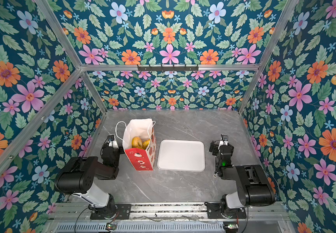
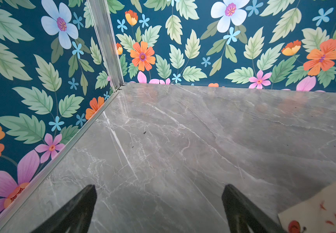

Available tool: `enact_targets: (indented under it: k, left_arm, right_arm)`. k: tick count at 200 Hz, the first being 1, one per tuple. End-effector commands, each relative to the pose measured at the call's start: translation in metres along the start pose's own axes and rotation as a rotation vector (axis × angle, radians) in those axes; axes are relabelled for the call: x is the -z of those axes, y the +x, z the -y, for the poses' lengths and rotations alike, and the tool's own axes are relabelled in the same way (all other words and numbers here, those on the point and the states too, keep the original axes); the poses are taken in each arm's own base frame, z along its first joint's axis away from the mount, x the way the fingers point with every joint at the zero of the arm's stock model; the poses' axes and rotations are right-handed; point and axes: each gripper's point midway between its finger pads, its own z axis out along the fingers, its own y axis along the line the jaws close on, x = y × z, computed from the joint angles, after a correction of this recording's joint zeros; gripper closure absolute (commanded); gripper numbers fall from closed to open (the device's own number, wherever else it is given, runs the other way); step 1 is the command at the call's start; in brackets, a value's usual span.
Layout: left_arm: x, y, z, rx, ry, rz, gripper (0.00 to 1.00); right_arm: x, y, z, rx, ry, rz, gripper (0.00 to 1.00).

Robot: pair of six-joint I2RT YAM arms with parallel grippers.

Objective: Take the fake bread out of the paper bag

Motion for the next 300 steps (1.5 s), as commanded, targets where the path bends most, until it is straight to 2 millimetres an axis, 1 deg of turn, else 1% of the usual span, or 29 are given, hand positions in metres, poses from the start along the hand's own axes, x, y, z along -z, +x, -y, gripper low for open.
enact_targets:
  k: [1,116,126,133,143,145,162,165,167,177,198,203,218,228,238,239,252,255,260,263,265,270,288,300]
  left_arm:
    - [0.000,-0.005,0.001,0.004,0.004,0.016,0.00]
    - [0.000,-0.005,0.000,0.005,0.003,0.017,0.00]
    - [0.001,-0.005,0.001,0.005,0.004,0.018,0.01]
    - [0.001,-0.008,-0.002,0.008,-0.011,0.027,0.01]
    - [0.006,-0.013,-0.009,0.025,-0.041,0.038,0.01]
    - [0.007,-0.014,-0.010,0.029,-0.046,0.039,0.01]
    - [0.014,-0.026,-0.015,0.035,-0.068,0.048,0.01]
    - [0.016,-0.031,-0.015,0.036,-0.067,0.058,0.01]
    - [0.016,-0.031,-0.015,0.034,-0.066,0.051,0.01]
    - [0.022,-0.046,-0.017,0.042,-0.072,0.083,0.03]
    - [0.041,-0.086,-0.029,0.120,-0.117,0.175,0.06]
    - [0.046,-0.098,-0.031,0.138,-0.120,0.192,0.06]
    - [0.058,-0.124,-0.040,0.226,-0.148,0.195,0.09]
    - [0.069,-0.142,-0.048,0.310,-0.172,0.209,0.09]
    - [0.080,-0.160,-0.050,0.393,-0.163,0.203,0.10]
    - [0.081,-0.159,-0.050,0.397,-0.161,0.193,0.10]
    - [0.095,-0.180,-0.041,0.467,-0.087,0.161,0.10]
    - [0.099,-0.186,-0.038,0.478,-0.061,0.154,0.10]
    - [0.103,-0.189,-0.031,0.489,-0.019,0.119,0.11]
    - [0.106,-0.192,-0.026,0.497,0.011,0.104,0.11]
    - [0.110,-0.198,-0.024,0.501,0.030,0.104,0.11]
    - [0.115,-0.203,-0.017,0.512,0.070,0.077,0.11]
    - [0.135,-0.209,0.005,0.515,0.207,-0.015,0.12]
    - [0.145,-0.208,0.022,0.499,0.307,-0.083,0.14]
  right_arm:
    - [0.000,-0.005,0.000,-0.006,0.002,0.011,0.01]
    - [0.000,-0.004,0.000,-0.006,0.002,0.010,0.02]
    - [0.000,-0.005,0.001,-0.004,0.004,0.017,0.04]
    - [0.002,-0.011,0.000,0.000,0.002,0.041,0.05]
    - [0.007,-0.015,0.000,0.001,0.001,0.040,0.06]
    - [0.007,-0.013,0.000,0.004,0.002,0.031,0.06]
    - [0.012,-0.026,-0.003,0.021,-0.001,0.007,0.05]
    - [0.012,-0.026,-0.005,0.029,-0.003,-0.004,0.05]
    - [0.012,-0.030,-0.005,0.029,-0.005,0.001,0.05]
    - [0.014,-0.036,-0.011,0.057,-0.006,0.003,0.05]
    - [0.019,-0.050,-0.024,0.132,0.027,0.029,0.05]
    - [0.021,-0.053,-0.027,0.140,0.029,0.025,0.05]
    - [0.025,-0.062,-0.037,0.125,0.001,0.012,0.05]
    - [0.028,-0.064,-0.038,0.094,-0.001,-0.006,0.05]
    - [0.031,-0.067,-0.037,0.072,-0.005,-0.016,0.05]
    - [0.031,-0.067,-0.037,0.070,-0.005,-0.018,0.05]
    - [0.037,-0.070,-0.036,0.050,-0.007,-0.030,0.05]
    - [0.039,-0.071,-0.036,0.045,-0.008,-0.028,0.05]
    - [0.042,-0.074,-0.035,0.039,-0.008,-0.024,0.05]
    - [0.043,-0.074,-0.035,0.034,-0.008,-0.023,0.06]
    - [0.044,-0.075,-0.034,0.029,-0.009,-0.022,0.06]
    - [0.047,-0.077,-0.033,0.023,-0.007,-0.019,0.06]
    - [0.056,-0.081,-0.030,0.006,-0.005,-0.016,0.06]
    - [0.061,-0.084,-0.029,-0.002,-0.008,-0.020,0.06]
